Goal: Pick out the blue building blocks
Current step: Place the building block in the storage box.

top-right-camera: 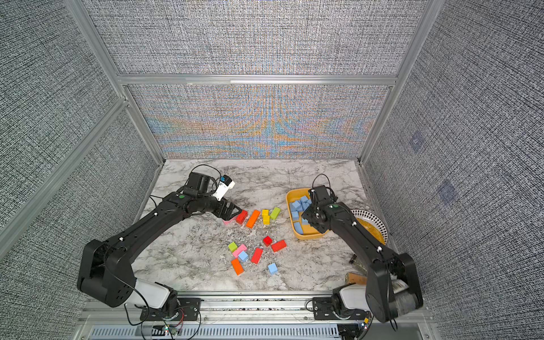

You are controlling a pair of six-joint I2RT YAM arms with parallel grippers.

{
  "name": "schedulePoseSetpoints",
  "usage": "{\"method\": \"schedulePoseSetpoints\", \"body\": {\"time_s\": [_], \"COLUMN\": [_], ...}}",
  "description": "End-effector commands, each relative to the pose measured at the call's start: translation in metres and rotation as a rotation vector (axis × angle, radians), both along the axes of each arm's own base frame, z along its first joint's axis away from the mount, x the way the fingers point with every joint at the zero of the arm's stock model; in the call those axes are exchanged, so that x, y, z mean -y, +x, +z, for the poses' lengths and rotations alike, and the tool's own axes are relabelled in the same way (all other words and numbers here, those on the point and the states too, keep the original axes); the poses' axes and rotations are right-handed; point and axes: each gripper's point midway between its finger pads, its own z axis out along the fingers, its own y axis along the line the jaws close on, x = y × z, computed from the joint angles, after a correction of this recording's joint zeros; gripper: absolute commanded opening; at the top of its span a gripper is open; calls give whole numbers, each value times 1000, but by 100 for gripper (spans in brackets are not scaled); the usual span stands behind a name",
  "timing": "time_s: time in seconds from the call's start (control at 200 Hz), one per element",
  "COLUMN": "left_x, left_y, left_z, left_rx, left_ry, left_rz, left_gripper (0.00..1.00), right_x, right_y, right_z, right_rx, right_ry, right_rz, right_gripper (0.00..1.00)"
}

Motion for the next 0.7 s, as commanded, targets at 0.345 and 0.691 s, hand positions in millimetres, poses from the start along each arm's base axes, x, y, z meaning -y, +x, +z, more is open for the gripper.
{"method": "schedulePoseSetpoints", "body": {"time_s": [0.345, 0.691], "left_x": [7, 6], "left_y": [-12, -11], "left_z": [-5, 1], "left_rx": [-17, 7], "left_ry": [14, 13], "left_rz": [-38, -35], "left_gripper": [97, 97], "right_x": [0, 4], "right_y": [30, 34], "right_z": [5, 7], "right_rx": [178, 164], "right_ry": [212, 180], "right_rz": [-218, -236], "right_gripper": [50, 77]}}
